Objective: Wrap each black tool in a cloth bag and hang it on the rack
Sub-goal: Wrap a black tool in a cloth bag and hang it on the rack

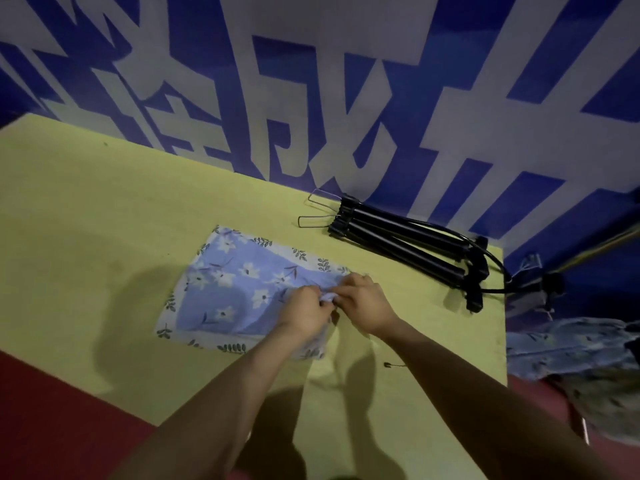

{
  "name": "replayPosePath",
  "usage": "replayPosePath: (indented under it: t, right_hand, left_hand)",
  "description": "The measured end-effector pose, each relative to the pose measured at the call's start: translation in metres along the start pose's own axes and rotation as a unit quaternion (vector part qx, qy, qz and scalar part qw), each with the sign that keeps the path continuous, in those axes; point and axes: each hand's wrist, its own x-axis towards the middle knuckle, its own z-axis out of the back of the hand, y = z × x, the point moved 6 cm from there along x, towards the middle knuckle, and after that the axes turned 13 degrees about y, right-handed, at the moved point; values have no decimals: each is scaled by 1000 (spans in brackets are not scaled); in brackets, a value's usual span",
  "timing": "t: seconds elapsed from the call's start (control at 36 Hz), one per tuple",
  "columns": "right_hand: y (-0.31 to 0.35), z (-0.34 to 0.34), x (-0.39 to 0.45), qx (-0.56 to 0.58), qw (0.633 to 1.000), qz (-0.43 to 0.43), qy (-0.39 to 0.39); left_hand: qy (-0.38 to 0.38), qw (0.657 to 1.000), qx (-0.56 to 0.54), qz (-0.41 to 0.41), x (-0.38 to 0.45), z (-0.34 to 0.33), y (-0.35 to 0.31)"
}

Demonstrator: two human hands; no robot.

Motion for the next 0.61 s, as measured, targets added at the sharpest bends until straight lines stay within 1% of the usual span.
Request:
replayPosePath:
  t: [0.06, 0.14, 0.22, 0.25, 0.33, 0.39, 0.5, 0.61]
  right_hand:
    - [3, 7, -2, 34, 999, -1, 3]
    - [9, 21, -3, 93, 996, 0, -1]
    - [18, 31, -5, 203, 979, 6, 6]
    - [21, 33, -6, 224, 975, 3, 7]
    - [24, 41, -10, 223, 975, 2, -7]
    - [26, 46, -13, 224, 974, 3, -23]
    - [30, 54, -17, 249, 968, 1, -33]
    - [44, 63, -21, 178, 981, 46, -55]
  left_hand:
    - [2, 1000, -13, -28, -2, 9, -3]
    - [19, 998, -41, -42, -6, 18, -7]
    - [29, 997, -51, -47, -13, 30, -13]
    - [29, 997, -59, -51, -15, 33, -15]
    - [23, 995, -74, -66, -23, 42, -22]
    - [21, 995, -65, -72, -26, 44, -26]
    - [12, 997, -10, -76, -33, 48, -32]
    - [-10, 994, 70, -87, -45, 49, -45]
